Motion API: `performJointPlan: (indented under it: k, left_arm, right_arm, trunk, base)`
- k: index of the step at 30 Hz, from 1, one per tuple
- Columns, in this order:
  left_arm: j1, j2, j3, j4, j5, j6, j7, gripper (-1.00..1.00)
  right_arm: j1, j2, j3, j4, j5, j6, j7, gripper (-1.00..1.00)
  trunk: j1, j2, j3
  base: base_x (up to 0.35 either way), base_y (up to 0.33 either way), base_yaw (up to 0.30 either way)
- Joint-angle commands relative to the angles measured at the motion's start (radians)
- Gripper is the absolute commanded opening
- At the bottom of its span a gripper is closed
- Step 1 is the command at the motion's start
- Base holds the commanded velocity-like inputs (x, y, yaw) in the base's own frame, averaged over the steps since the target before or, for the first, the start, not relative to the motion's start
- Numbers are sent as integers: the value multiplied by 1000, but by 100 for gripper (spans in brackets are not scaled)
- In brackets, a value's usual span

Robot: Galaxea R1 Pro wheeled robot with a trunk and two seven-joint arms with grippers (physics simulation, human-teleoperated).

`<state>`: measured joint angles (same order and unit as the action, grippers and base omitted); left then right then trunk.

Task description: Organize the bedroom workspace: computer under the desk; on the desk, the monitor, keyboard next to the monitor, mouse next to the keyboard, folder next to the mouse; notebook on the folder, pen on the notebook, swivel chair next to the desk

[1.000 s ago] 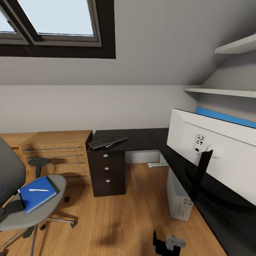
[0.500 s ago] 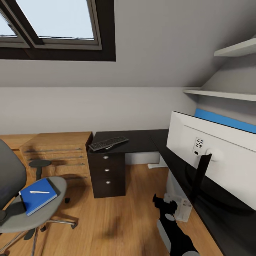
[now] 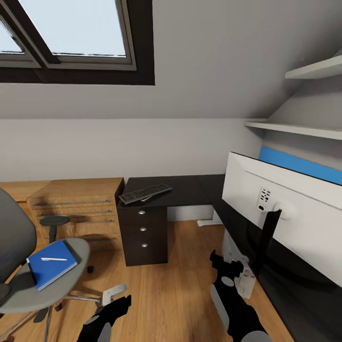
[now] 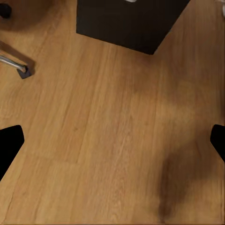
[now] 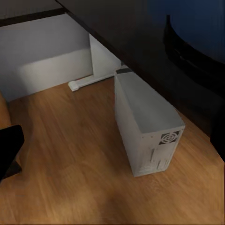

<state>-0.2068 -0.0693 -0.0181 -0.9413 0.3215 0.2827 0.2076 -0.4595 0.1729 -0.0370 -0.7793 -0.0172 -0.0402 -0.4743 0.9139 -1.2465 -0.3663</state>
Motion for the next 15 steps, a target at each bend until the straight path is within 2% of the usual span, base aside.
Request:
performJointPlan:
  k: [1, 6, 10, 15]
  left_arm:
    - [0, -2, -2, -22, 10, 18, 8, 100]
    - [0, -10, 1, -69, 11, 62, 8, 100]
    - [0, -10, 4, -13, 9, 60, 7, 100]
    - [0, -4, 5, 33, 8, 18, 6, 100]
  right_arm:
    - [0, 1, -2, 0, 0, -15, -6, 100]
    - [3, 0, -1, -4, 14, -52, -24, 100]
    - [6, -2, 0, -4, 45, -61, -27, 100]
    - [8, -2, -1, -3, 74, -65, -28, 100]
  trunk:
    - [-4, 7, 2]
    - [-23, 42, 18]
    - [-38, 70, 30]
    - [-58, 105, 47]
  base:
    - [0, 0, 0]
    - [0, 0, 0]
    - [0, 0, 0]
    - [0, 0, -27]
